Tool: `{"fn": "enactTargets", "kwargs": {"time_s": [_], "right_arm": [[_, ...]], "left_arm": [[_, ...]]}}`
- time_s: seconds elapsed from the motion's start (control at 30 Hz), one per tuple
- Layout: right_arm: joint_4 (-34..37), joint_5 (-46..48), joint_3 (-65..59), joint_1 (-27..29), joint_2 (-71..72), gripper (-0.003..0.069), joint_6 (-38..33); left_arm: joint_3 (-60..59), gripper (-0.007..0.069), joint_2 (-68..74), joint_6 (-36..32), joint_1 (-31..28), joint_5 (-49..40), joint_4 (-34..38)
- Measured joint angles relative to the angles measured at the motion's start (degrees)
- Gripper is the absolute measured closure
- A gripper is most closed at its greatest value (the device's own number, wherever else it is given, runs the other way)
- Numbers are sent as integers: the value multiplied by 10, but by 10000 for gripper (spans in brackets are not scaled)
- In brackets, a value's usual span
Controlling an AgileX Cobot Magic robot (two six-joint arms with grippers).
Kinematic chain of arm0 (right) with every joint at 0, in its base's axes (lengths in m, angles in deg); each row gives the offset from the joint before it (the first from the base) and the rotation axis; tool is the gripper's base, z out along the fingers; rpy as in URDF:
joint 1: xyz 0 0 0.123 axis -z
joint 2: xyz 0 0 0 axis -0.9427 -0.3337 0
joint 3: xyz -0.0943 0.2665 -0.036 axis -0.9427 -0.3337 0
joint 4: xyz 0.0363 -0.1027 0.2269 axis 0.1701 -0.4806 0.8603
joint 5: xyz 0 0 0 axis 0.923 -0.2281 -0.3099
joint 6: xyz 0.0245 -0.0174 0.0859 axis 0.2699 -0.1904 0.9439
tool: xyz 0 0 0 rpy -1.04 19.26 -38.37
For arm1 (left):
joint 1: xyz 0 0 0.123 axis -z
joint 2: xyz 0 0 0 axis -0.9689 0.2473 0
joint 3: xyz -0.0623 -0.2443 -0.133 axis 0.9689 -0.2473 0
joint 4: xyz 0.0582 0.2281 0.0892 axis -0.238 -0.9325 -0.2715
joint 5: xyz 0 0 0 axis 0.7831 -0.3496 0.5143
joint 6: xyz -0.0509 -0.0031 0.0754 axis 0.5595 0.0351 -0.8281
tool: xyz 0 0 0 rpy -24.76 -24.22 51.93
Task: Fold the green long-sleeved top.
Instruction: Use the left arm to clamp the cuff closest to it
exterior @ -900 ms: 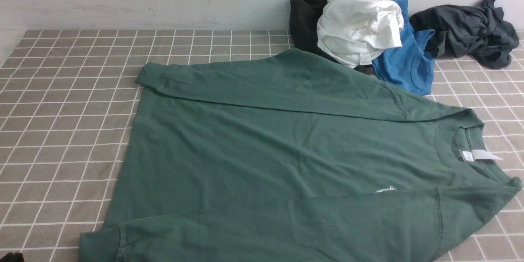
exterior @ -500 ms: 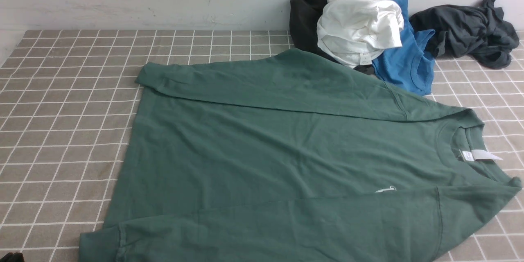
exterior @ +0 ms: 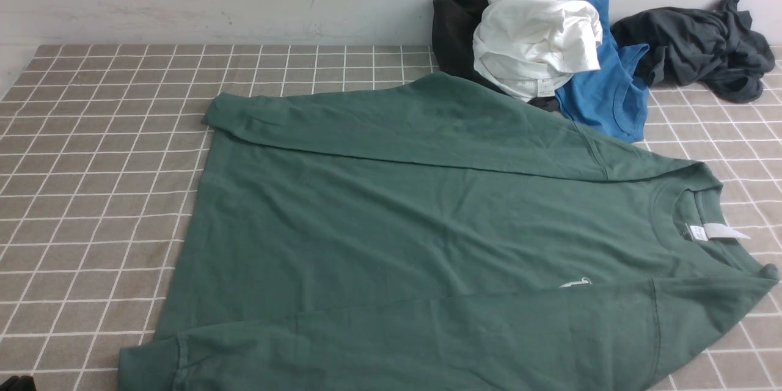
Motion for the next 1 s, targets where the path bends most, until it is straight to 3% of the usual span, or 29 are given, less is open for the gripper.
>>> {"fn": "enactTargets", "kwargs": {"time_s": [0.23, 0.5, 0.57, 0.67, 0.7, 0.83, 1.0], "right_arm": [[-6, -31, -2, 0, 0, 673, 0], [-8, -272, -2, 0, 0, 673, 9], [-8, -353, -2, 0, 0, 673, 39], [-8, -397, -2, 0, 0, 673, 76], [-6, -433, -2, 0, 0, 673, 111], [-11, -459, 0, 0, 0, 673, 148], [-86, -357, 119, 0, -41, 673, 165]], "left_arm": [[-1, 631, 0, 0, 0, 53, -1], [-1, 631, 0, 0, 0, 186, -1], [-1, 631, 0, 5, 0, 224, 0], [-1, 631, 0, 15, 0, 261, 6], [-1, 631, 0, 48, 0, 314, 20], [13, 631, -1, 107, 0, 390, 42], [191, 631, 78, 88, -1, 275, 45]]}}
